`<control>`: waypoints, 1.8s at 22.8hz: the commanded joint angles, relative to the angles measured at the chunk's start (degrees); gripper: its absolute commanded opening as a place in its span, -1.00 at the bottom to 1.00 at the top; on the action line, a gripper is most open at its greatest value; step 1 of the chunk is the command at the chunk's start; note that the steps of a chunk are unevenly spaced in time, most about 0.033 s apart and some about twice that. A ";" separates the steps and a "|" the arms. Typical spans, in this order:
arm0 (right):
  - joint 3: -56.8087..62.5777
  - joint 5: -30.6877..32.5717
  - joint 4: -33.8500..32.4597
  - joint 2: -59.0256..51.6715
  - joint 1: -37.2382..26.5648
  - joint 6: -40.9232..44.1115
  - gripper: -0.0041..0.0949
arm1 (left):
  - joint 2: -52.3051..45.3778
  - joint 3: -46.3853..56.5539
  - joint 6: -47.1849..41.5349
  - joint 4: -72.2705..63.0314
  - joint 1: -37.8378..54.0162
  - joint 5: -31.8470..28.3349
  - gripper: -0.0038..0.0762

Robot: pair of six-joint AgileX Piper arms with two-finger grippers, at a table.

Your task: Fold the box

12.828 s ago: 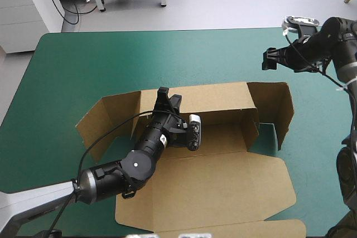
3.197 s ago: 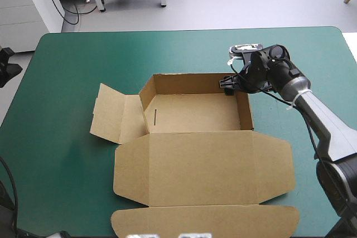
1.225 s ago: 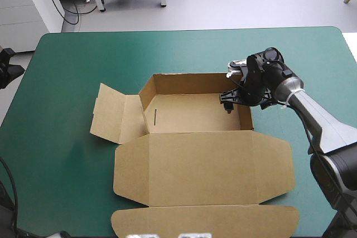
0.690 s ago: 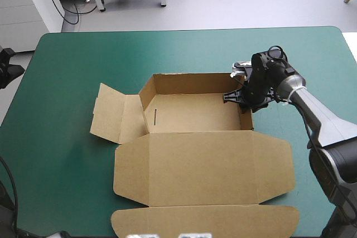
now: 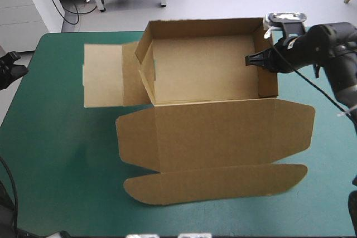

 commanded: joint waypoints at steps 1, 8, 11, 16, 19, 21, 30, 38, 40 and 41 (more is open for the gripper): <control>-3.35 -1.62 2.85 -6.49 -1.36 -1.82 -0.96 | -2.50 -1.45 0.61 -3.51 0.05 1.11 -0.92; -3.35 -1.62 4.52 -8.69 -1.36 -4.09 -0.96 | -2.50 -1.45 3.09 1.03 -0.04 4.11 -0.65; -3.35 -1.62 4.64 -8.69 -1.36 -4.09 -0.96 | -2.50 -1.45 6.38 0.90 -0.04 4.95 -0.20; -3.35 -1.62 4.64 -8.69 -1.36 -4.09 -0.96 | -2.50 -1.45 6.84 3.36 -2.01 4.84 0.59; -3.35 -1.85 4.76 -8.58 -1.36 -4.09 -0.96 | -2.50 -1.35 6.84 6.08 -4.80 4.12 0.75; -3.35 -2.54 5.36 -8.58 -1.36 -4.09 -0.96 | -2.50 -1.36 6.84 5.13 -6.05 4.80 0.75; -3.35 -6.42 15.00 -5.53 -1.36 -6.21 -0.96 | -2.48 14.42 21.03 -18.30 -12.05 5.71 0.75; -3.35 -8.87 13.68 -2.52 -1.36 -6.59 -0.96 | -2.94 13.43 26.69 -31.16 -19.71 12.20 0.73; -3.35 -9.15 13.25 -1.97 -1.36 -6.59 -0.96 | -3.35 12.73 26.69 -31.26 -19.96 12.20 0.73; -3.35 -10.12 12.12 -1.83 -1.36 -6.59 -0.96 | -3.55 12.48 26.69 -32.23 -19.96 12.20 0.73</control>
